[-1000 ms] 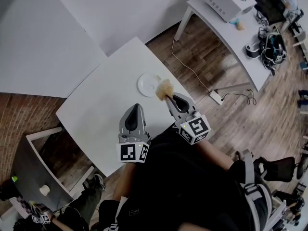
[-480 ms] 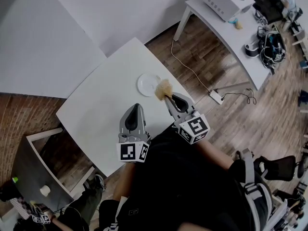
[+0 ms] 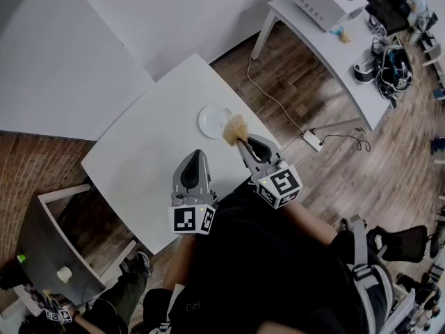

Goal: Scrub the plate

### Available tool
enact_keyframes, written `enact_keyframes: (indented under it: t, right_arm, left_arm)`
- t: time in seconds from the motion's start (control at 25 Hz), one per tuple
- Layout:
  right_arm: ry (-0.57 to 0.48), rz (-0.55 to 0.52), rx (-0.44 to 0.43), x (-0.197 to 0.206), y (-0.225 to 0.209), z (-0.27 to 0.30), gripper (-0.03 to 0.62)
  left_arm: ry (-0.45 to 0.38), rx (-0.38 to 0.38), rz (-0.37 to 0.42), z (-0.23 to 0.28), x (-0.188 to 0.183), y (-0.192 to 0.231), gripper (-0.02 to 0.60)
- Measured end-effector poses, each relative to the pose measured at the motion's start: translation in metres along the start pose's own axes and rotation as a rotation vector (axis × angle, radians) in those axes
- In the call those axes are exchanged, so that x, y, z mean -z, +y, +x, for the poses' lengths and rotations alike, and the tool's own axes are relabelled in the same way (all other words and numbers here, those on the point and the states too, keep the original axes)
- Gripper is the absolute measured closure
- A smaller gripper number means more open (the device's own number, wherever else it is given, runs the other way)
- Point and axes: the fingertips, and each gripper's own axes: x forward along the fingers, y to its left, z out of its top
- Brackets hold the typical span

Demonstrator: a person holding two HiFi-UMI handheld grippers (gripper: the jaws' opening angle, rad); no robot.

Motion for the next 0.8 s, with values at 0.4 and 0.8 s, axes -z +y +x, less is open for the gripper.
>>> enact_keyframes:
  t: [0.4,0.8]
  right_arm:
    - [0.0,-0.008,-0.004,0.0005,0.0015,-0.0032,0.553]
    - [-0.003,-0.008,-0.005,-0.0012,-0.0006,-0.0055,0.553]
  left_arm:
    - [-0.002,-0.003,0.005,-0.0027,0.0002,-0.0022,0.578]
    - [0.0,-0.005,0.004,-0.0022,0.0005,-0.0053,0.578]
